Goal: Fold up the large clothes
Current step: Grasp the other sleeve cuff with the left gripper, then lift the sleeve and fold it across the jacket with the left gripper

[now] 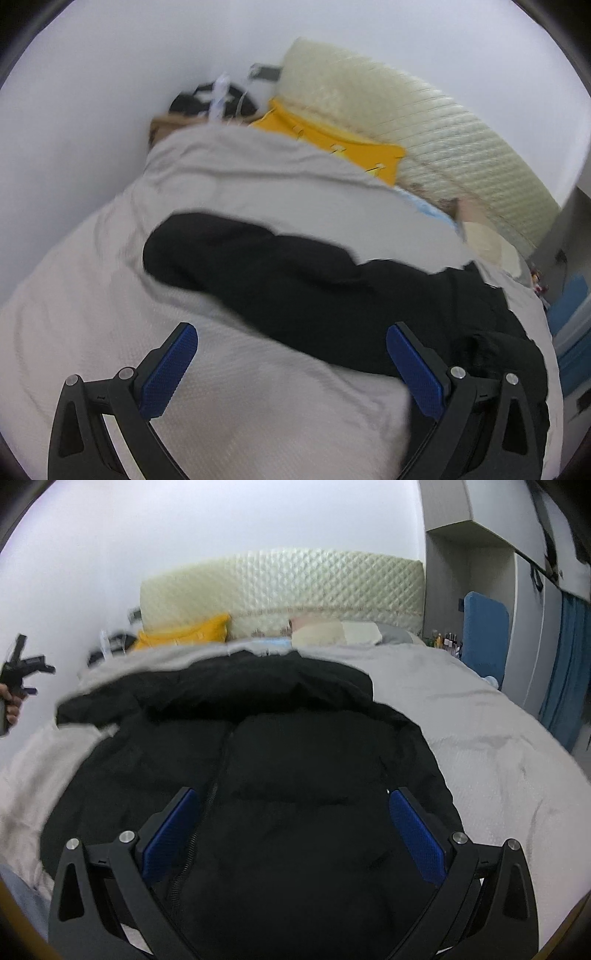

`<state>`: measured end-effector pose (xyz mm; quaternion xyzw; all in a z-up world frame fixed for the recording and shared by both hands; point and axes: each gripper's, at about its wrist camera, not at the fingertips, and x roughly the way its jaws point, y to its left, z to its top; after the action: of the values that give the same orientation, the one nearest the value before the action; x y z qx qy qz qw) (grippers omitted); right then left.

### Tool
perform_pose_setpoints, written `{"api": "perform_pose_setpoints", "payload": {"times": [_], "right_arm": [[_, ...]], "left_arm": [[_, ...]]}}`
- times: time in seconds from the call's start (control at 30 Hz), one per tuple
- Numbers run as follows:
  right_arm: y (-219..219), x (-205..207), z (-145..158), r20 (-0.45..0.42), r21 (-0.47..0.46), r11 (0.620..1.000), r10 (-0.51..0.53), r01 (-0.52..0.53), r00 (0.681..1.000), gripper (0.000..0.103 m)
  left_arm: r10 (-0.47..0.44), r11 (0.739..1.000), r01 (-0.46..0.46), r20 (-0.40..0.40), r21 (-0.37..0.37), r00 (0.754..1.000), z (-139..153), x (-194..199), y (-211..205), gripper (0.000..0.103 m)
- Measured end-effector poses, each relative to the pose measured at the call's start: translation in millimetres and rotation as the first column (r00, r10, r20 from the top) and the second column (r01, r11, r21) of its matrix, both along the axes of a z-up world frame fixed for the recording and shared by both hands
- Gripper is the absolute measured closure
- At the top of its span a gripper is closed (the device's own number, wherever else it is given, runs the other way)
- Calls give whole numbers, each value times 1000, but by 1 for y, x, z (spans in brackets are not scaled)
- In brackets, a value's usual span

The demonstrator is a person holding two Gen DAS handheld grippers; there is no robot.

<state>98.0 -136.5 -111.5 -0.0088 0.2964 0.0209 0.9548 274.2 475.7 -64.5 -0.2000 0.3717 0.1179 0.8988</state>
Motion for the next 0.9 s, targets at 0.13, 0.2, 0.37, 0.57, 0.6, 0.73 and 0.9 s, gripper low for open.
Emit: {"api": "perform_pose_setpoints", "payload": {"times": [0.13, 0.2, 0.37, 0.57, 0.6, 0.73, 0.9], "right_arm": [[27, 23, -13, -47, -22, 999, 26, -27, 999, 1], [43, 34, -18, -68, -33, 999, 41, -43, 997, 1], [63, 44, -24, -91, -28, 997, 64, -67, 994, 1], [68, 57, -28, -119, -15, 999, 35, -37, 992, 1], [67, 60, -28, -126, -5, 1000, 26, -27, 992, 1], [61, 68, -28, -137, 11, 1000, -14, 16, 990, 1], [54, 71, -28, -156, 48, 998, -33, 41, 987, 1]], "left_arm": [[53, 995, -55, -31, -78, 998, -51, 16, 41, 0], [73, 989, -78, -42, -126, 996, -74, 24, 60, 1], [118, 968, -115, 2, -224, 993, -115, 46, 101, 1], [169, 930, -126, 96, -345, 981, -142, 78, 130, 6], [181, 925, -134, 102, -356, 978, -145, 82, 133, 6], [197, 919, -154, 84, -363, 977, -150, 100, 136, 47], [156, 944, -120, 96, -307, 983, -129, 102, 120, 84]]}}
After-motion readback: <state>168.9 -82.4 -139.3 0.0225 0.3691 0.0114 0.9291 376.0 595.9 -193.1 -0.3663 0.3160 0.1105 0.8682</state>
